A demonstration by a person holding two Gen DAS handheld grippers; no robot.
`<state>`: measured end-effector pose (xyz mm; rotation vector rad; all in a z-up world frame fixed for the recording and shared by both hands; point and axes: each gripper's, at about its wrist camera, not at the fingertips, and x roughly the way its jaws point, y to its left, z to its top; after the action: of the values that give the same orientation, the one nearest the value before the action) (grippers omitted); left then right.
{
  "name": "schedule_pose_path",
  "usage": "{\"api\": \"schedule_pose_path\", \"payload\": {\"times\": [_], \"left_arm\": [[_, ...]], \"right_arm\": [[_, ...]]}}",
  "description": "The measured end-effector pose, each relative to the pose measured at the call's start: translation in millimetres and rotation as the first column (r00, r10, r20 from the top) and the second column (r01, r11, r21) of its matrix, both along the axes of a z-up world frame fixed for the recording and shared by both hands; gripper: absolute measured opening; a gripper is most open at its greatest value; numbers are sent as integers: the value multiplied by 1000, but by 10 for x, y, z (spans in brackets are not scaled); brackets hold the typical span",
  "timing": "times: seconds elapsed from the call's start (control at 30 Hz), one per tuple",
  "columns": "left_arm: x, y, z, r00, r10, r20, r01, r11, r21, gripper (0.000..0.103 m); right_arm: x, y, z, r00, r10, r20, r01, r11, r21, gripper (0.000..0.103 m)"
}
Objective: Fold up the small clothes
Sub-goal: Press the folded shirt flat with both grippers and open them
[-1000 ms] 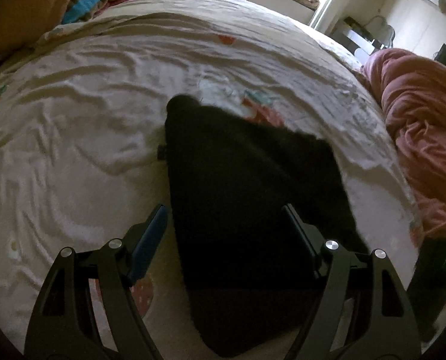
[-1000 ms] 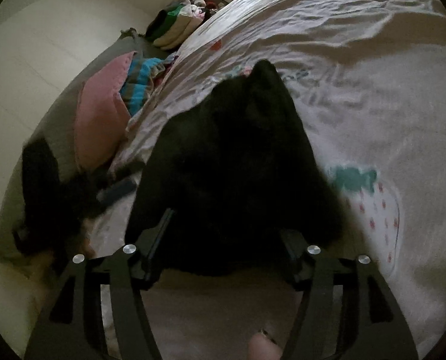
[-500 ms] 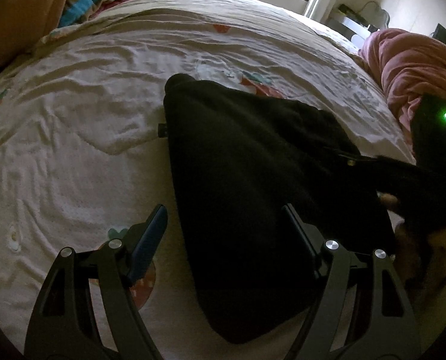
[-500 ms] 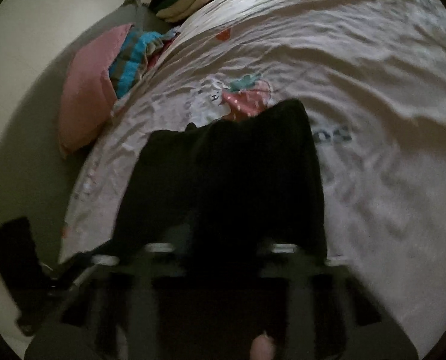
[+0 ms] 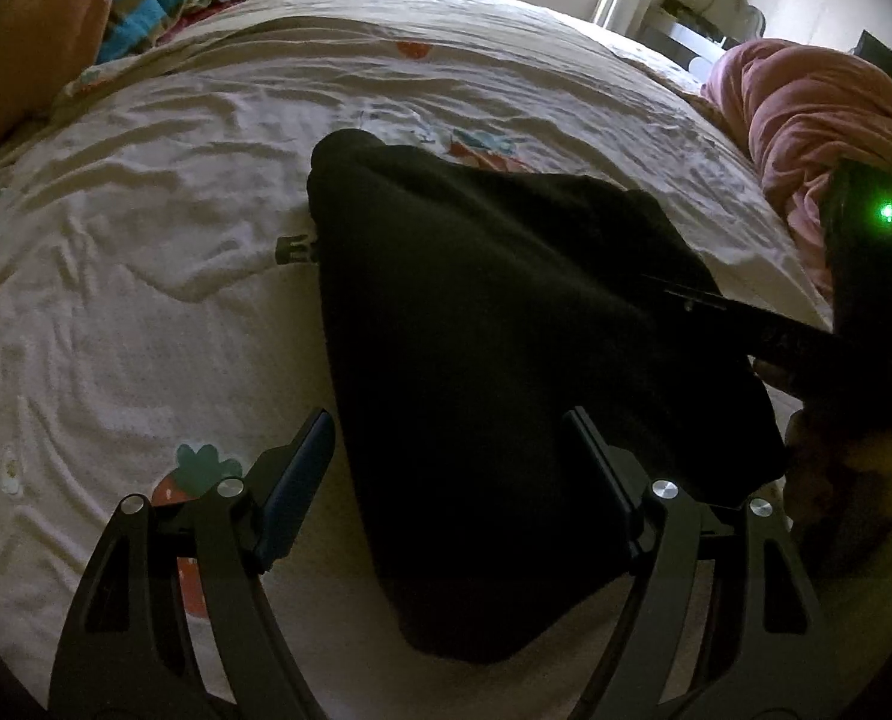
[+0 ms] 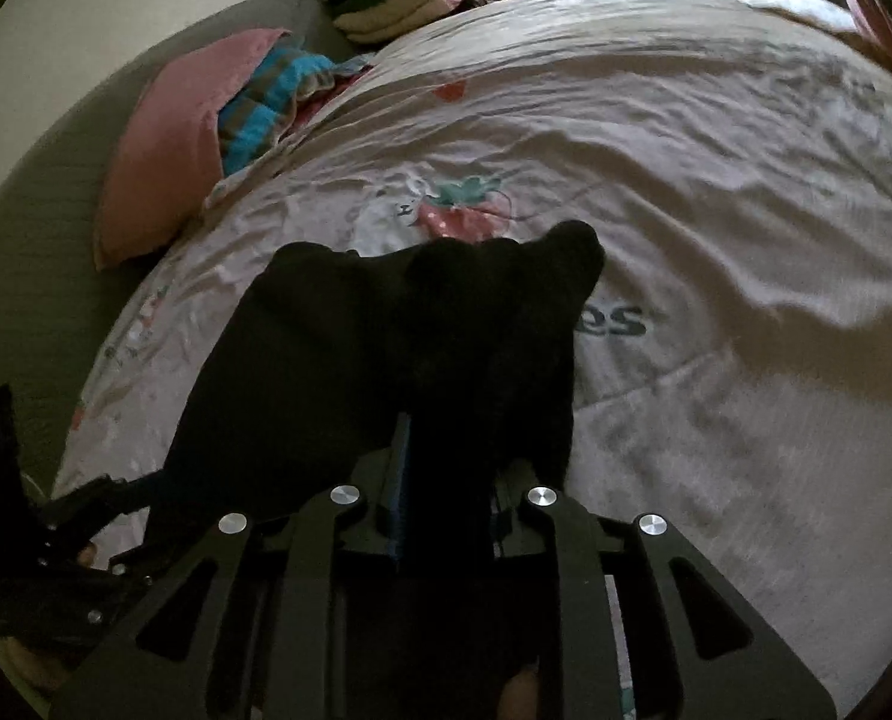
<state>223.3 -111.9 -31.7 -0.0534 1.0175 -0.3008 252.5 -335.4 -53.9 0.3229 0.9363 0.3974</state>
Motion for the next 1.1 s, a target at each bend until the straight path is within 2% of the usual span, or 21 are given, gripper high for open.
{"api": "schedule_pose_path", "payload": {"times": [0.2,0.27,0.33,0.57,0.63,0.7,0.77,0.87,0.9,0.93,0.97,1.03,1.1], "left_arm": [[-32,27,18,1000,10,9,-10,1000,6,70],[-41,53,22,1000,18,10,-18,1000,2,72],[-43,85,7,1000,22,1,-22,1000,-14,72],[-60,110,21,1000,21,0,-21,1000,-21,72],[-74,126,23,1000,23,0,-23,999,-26,72],[-99,144,25,1000,26,1,-26,999,-32,72],[-125,172,33,1000,29,4,-29,999,-38,73],[-160,218,34,999,36,6,-35,998,-49,73],[-162,232,27,999,38,5,-38,998,-51,73],[-175,248,21,999,41,5,-41,998,-55,73],[-188,264,13,999,44,4,-44,997,-59,73],[-214,289,5,999,47,4,-47,997,-66,73],[-224,308,-1,999,50,-1,-50,996,-76,73]], "right_arm": [[-42,24,71,1000,-4,4,3,999,44,21],[-37,78,95,1000,3,12,-3,1000,29,21],[-9,115,49,1000,-18,-13,18,999,-29,31],[-192,103,135,998,-58,28,60,995,-77,41],[-288,99,175,998,-56,40,59,994,-88,51],[-376,97,219,996,-66,55,71,991,-109,53],[-532,70,308,990,-91,108,106,985,-140,53],[-719,13,440,977,-108,184,134,982,-134,52],[-760,14,464,978,-88,190,111,987,-118,43],[-754,19,458,981,-70,179,90,991,-104,35],[-743,34,426,987,-49,154,63,995,-82,34],[-715,53,357,993,-26,111,33,998,-59,35],[-691,121,262,997,-1,79,7,997,-79,35]]}}
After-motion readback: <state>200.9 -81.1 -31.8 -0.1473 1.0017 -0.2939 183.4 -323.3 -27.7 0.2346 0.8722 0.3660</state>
